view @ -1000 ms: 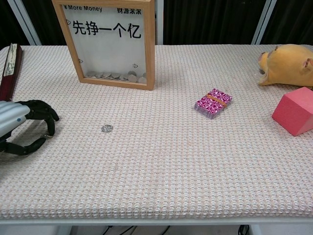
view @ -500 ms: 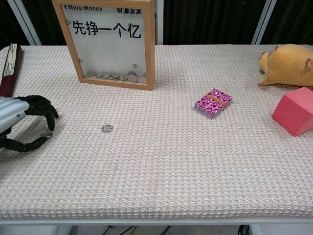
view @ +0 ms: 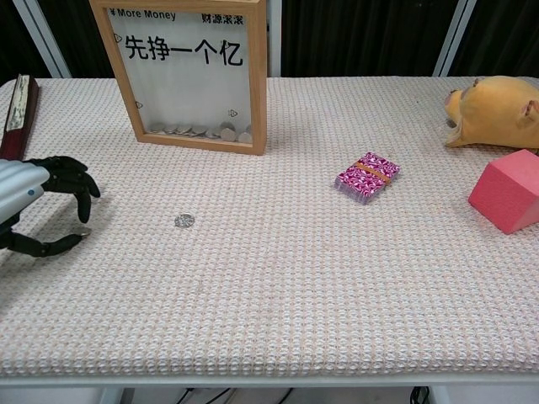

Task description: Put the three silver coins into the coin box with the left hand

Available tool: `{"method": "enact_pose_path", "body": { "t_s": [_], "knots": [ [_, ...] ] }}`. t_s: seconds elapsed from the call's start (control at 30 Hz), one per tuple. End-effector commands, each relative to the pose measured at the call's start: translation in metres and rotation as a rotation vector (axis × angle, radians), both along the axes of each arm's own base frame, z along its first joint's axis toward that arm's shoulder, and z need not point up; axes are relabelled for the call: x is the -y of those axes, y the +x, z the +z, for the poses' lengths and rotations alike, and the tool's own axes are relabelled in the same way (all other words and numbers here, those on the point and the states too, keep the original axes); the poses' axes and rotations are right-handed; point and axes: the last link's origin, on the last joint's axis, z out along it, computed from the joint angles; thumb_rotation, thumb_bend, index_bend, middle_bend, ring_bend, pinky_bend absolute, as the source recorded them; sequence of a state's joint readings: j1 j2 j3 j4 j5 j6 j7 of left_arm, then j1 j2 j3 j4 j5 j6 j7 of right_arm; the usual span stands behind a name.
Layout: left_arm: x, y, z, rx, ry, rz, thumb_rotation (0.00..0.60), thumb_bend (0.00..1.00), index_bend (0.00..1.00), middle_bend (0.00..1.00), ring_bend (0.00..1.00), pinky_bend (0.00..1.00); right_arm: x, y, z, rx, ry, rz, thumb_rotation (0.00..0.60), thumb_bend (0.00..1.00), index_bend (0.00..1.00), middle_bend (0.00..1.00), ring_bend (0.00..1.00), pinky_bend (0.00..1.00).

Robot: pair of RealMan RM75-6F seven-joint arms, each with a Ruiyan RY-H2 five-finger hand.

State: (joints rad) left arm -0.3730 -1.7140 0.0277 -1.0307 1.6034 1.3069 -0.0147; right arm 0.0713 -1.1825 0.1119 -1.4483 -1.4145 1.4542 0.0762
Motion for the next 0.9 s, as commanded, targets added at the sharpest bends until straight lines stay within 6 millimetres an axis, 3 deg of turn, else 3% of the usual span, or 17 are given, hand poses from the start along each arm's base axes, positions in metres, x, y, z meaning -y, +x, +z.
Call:
{"method": "enact_pose_path", "body": {
  "t_s": [0.03, 0.77, 0.9],
  "knots": [
    [0.0, 0.0, 0.0, 0.0, 0.0, 0.002, 0.6, 0.36, 0.52, 0.28, 0.11, 0.22, 0.0, 0.0, 0.0, 0.0, -0.001, 0.0, 0.6, 0.4, 0.0, 0.0, 0.0, 0.0],
    [-0.002, 0.002, 0.0, 0.046, -0.008, 0.031, 0.6, 0.43, 0.56, 0.29, 0.11, 0.22, -0.001, -0.001, 0.001, 0.003, -0.003, -0.001, 0.6, 0.39, 0.0, 0.0, 0.0, 0.0],
    [-0.006, 0.007, 0.012, 0.088, 0.025, 0.031, 0.6, 0.43, 0.56, 0.29, 0.11, 0.22, -0.001, -0.001, 0.001, 0.001, -0.004, -0.001, 0.6, 0.39, 0.0, 0.0, 0.0, 0.0]
  ]
}}
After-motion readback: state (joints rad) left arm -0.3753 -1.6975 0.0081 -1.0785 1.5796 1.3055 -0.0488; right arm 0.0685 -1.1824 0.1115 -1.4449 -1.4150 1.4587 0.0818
